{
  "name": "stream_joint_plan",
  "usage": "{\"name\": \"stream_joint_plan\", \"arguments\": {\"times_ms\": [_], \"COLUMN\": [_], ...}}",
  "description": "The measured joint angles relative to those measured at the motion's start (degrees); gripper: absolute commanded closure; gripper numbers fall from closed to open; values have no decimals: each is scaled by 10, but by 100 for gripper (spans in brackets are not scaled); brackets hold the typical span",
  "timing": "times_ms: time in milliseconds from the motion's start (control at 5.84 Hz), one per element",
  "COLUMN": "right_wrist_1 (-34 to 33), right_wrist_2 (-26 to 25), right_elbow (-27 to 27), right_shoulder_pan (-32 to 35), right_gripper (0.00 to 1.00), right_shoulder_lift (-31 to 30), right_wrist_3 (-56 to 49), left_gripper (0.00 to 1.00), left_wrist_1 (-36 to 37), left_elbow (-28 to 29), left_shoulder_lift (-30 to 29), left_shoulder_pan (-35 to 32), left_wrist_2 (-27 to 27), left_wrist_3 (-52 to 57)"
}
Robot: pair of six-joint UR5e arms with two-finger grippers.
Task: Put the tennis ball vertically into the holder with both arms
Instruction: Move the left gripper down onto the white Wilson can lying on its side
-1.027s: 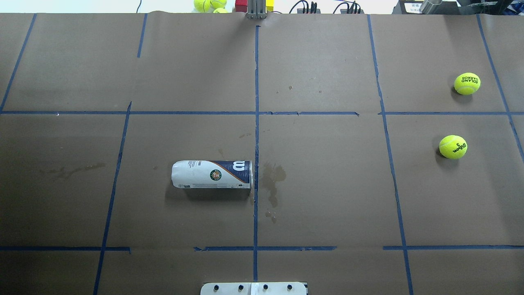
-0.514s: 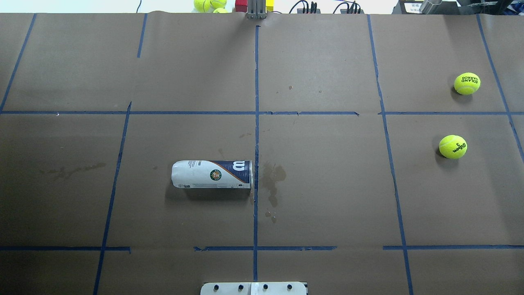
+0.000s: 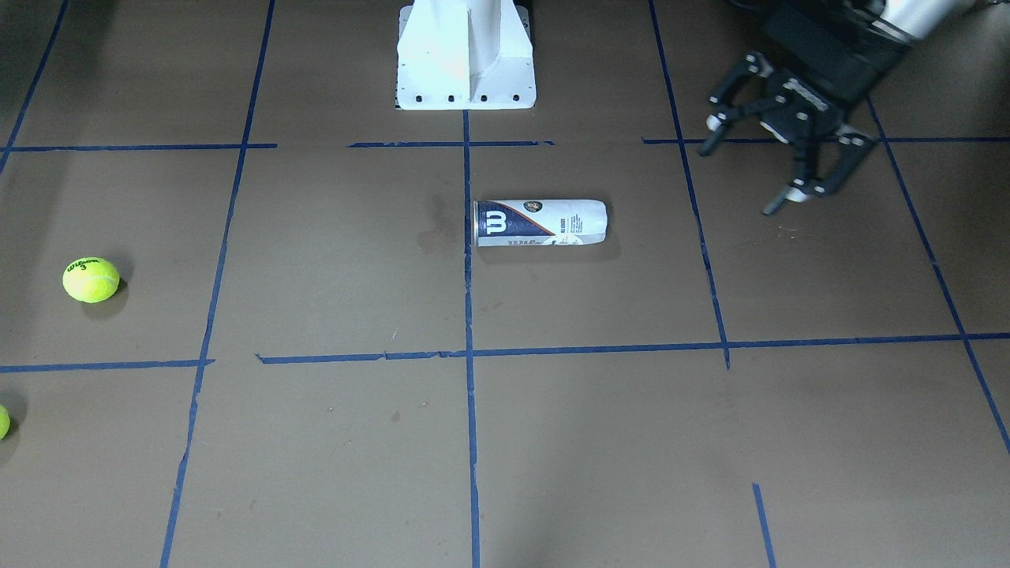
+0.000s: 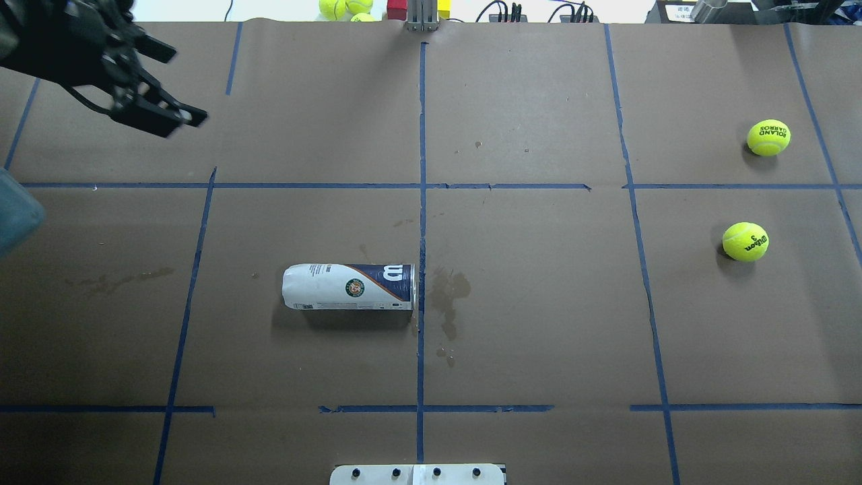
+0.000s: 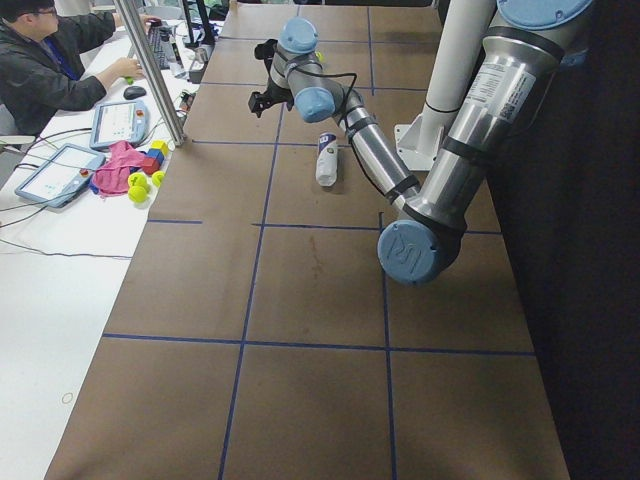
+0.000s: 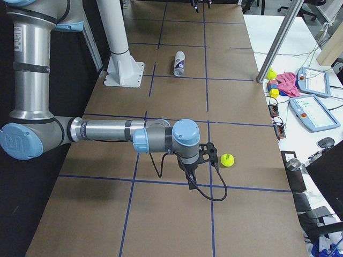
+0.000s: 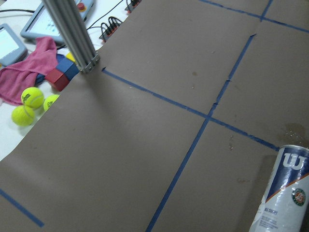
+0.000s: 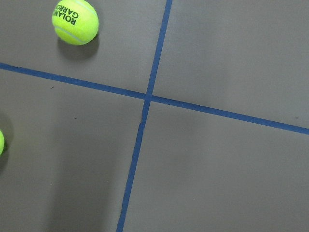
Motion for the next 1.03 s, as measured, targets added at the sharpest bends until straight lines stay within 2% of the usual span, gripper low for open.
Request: {"name": "stream_joint_plan", "arguments": {"times_ms": [171,514,685,1027], "right_wrist_1": [0,0,0,0], "right_wrist_2": [0,0,0,0], "right_elbow": [0,0,-1,-1], "right_shoulder_pan": [0,0,0,0], "right_gripper": [0,0,0,0], "right_shoulder_lift": [0,0,-1,-5], "right_wrist_3": [0,0,0,0], "left_gripper": [0,0,0,0], "left_wrist_1": [33,146,201,285], "left_elbow": [-7,-8,-2,51], "left_shoulder_lift": [-25,-98,-133,-205], "left_shoulder_pan": [36,103,136,192], "left_wrist_2": [12,30,62,145], "left_wrist_3": [0,5,15,48]}}
